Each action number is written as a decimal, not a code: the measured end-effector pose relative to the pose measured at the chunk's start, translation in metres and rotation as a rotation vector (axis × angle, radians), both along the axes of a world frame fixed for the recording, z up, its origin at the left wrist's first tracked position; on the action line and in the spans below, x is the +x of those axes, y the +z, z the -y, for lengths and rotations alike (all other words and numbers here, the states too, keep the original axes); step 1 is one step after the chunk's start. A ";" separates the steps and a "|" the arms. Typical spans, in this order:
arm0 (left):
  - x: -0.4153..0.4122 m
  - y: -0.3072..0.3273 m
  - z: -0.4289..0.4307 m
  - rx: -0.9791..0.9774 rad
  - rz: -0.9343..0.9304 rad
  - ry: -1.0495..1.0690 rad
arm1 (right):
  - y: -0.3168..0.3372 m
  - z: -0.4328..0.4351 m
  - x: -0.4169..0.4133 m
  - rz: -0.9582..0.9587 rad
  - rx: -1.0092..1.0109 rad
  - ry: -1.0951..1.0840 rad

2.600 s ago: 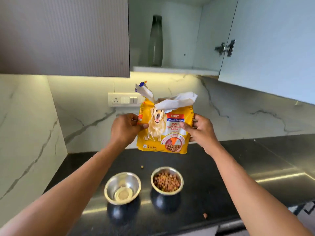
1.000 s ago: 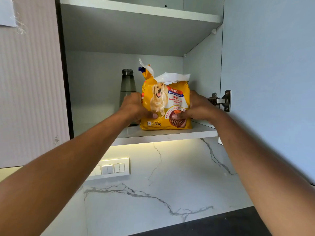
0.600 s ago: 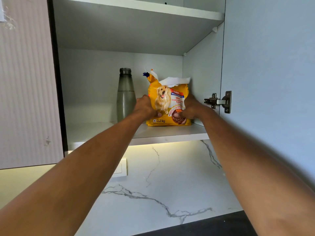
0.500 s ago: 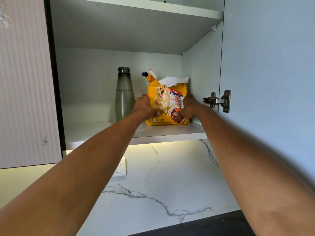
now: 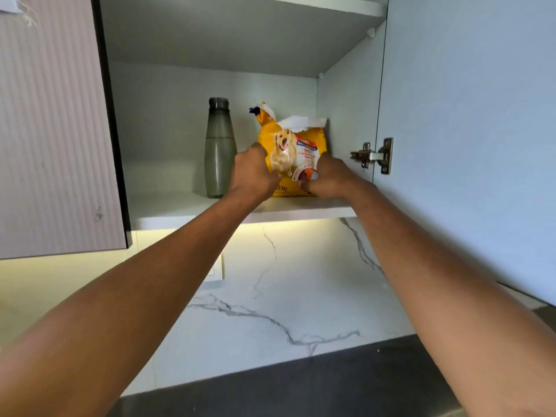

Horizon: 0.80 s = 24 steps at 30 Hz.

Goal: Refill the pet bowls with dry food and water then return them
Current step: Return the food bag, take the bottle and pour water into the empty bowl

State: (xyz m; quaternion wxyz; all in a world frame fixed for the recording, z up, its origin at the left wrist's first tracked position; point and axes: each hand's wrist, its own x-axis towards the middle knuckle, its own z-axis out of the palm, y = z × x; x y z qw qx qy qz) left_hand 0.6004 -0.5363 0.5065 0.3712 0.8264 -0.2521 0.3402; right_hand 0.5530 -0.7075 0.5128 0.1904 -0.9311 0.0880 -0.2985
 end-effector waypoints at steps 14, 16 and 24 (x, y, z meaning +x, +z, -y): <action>-0.137 -0.192 -0.102 -0.072 0.069 -0.254 | -0.195 -0.096 -0.147 0.509 0.152 0.159; -0.140 -0.247 -0.120 -0.050 -0.071 -0.267 | -0.254 -0.102 -0.159 0.396 0.217 0.109; -0.175 -0.436 -0.185 0.187 -0.615 -0.213 | -0.471 -0.099 -0.230 -0.427 0.311 -0.172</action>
